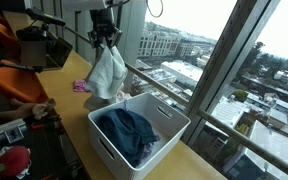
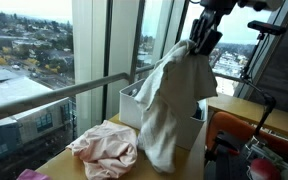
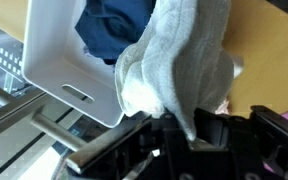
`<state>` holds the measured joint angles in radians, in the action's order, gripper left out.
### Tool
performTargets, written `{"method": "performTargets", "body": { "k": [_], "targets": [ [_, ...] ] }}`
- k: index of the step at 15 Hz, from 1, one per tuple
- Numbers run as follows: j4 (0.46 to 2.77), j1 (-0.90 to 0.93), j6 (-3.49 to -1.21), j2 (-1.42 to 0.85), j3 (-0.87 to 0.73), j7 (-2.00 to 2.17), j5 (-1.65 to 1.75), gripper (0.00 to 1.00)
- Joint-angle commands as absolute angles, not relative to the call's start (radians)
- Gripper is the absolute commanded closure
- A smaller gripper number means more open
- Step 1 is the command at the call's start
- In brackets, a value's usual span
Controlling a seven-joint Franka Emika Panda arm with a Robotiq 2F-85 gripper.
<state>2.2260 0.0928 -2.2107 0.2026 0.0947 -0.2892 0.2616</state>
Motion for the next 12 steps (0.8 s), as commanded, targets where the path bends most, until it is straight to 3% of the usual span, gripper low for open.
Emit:
{"method": "performTargets", "body": {
  "k": [1, 12],
  "targets": [
    [2.142, 0.069, -2.089, 0.316, 0.045, -0.348, 0.251, 0.97],
    [1.891, 0.015, -1.993, 0.307, -0.041, -0.396, 0.268, 0.97]
  ]
}}
